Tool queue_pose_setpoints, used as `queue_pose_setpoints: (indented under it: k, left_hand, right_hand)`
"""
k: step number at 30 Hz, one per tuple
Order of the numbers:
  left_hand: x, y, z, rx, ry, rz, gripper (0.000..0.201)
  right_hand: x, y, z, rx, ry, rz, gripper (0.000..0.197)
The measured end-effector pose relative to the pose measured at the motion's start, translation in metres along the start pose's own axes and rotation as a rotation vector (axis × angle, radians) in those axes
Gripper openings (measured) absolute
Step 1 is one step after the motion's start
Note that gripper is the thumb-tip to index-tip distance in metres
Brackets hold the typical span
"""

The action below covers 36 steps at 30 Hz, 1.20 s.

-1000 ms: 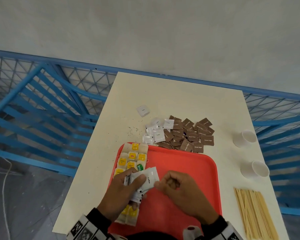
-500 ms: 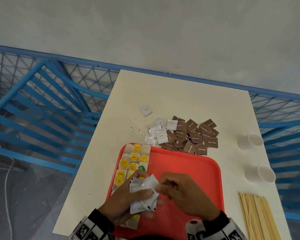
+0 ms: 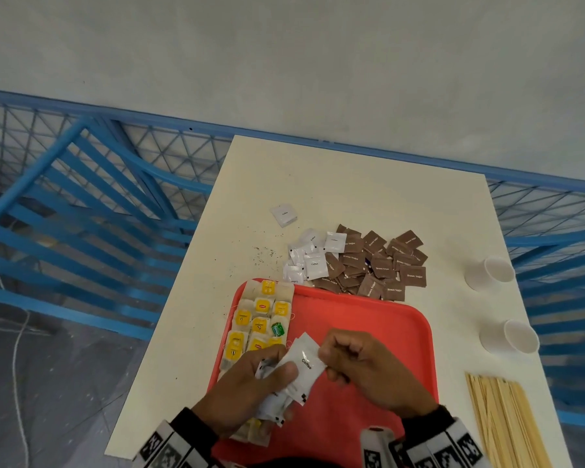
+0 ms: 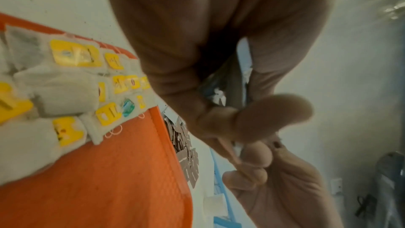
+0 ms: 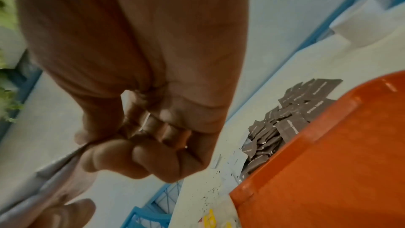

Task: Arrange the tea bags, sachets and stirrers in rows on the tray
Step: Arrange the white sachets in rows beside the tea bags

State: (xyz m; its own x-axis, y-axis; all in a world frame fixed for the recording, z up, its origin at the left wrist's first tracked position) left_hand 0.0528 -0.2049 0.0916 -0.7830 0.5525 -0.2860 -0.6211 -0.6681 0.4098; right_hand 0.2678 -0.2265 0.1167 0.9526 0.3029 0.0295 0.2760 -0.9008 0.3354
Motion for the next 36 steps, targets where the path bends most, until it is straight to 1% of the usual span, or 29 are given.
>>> queue_pose_setpoints:
  k: [3, 6, 8, 10, 12, 13, 16, 18, 20, 22, 27, 30, 33, 34, 35, 36]
  left_hand:
    - [0.003, 0.001, 0.003, -0.056, -0.121, 0.049, 0.062]
    - [0.003, -0.001, 0.003, -0.065, -0.109, 0.109, 0.061]
    - [0.001, -0.003, 0.0, -0.071, -0.08, 0.123, 0.061]
    - [-0.002, -0.004, -0.001, -0.091, -0.13, 0.13, 0.057]
    - [-0.006, -0.003, -0.002, -0.121, -0.234, 0.105, 0.047]
    - [-0.007, -0.002, -0.003, -0.124, -0.265, 0.094, 0.046]
    - [-0.004, 0.001, -0.007, -0.096, -0.278, 0.106, 0.042]
    - [0.0, 0.003, -0.006, -0.066, -0.26, 0.123, 0.042]
    - [0.004, 0.003, -0.003, -0.053, -0.263, 0.127, 0.039]
    - [0.005, 0.001, 0.002, -0.077, -0.331, 0.125, 0.035]
    - [0.002, -0.001, 0.008, -0.093, -0.324, 0.071, 0.024]
    - [0.004, 0.001, 0.008, -0.102, -0.335, 0.039, 0.022]
    - [0.008, 0.002, 0.006, -0.122, -0.343, 0.082, 0.035]
    - [0.008, 0.002, 0.005, -0.12, -0.337, 0.106, 0.04]
    - [0.008, 0.001, 0.004, -0.123, -0.341, 0.13, 0.042]
    - [0.008, 0.001, 0.003, -0.135, -0.362, 0.152, 0.041]
  right_hand:
    - [-0.001, -0.001, -0.001, 0.03, 0.045, 0.053, 0.024]
    - [-0.003, -0.001, -0.003, 0.06, -0.013, 0.11, 0.021]
    - [-0.006, -0.001, -0.004, 0.052, -0.087, 0.117, 0.019]
    - [-0.012, -0.002, -0.004, 0.025, -0.124, 0.132, 0.018]
    - [-0.014, -0.003, -0.003, -0.005, -0.095, 0.205, 0.02]
    - [-0.011, -0.004, -0.002, -0.028, -0.1, 0.252, 0.02]
    - [0.0, -0.006, 0.001, -0.068, -0.193, 0.372, 0.02]
    - [0.004, -0.007, 0.0, -0.062, -0.219, 0.37, 0.02]
    - [0.002, -0.008, -0.002, -0.057, -0.21, 0.311, 0.021]
    - [-0.001, -0.01, -0.003, -0.06, -0.189, 0.26, 0.022]
    - [-0.01, -0.015, -0.007, 0.003, -0.107, 0.225, 0.012]
    - [-0.011, -0.017, -0.009, -0.005, -0.141, 0.279, 0.01]
    - [-0.003, -0.018, -0.004, -0.024, -0.202, 0.416, 0.006]
    - [-0.001, -0.017, -0.002, -0.023, -0.215, 0.444, 0.009]
    - [0.0, -0.015, 0.0, -0.022, -0.201, 0.445, 0.014]
    - [-0.001, -0.013, -0.001, -0.032, -0.157, 0.407, 0.019]
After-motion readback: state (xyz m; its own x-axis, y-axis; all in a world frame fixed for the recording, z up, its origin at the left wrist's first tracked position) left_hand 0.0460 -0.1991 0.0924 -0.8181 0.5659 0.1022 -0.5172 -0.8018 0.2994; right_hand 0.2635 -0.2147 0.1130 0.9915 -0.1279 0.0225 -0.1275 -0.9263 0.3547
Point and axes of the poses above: each hand's wrist, its own y-axis away from the middle knuckle, its own x-axis out of the back of the hand, z = x × y, the point moved 1 cm from there along -y, towards the middle knuckle, and after that the axes turned 6 degrees about -y, right-handed, at the moved point
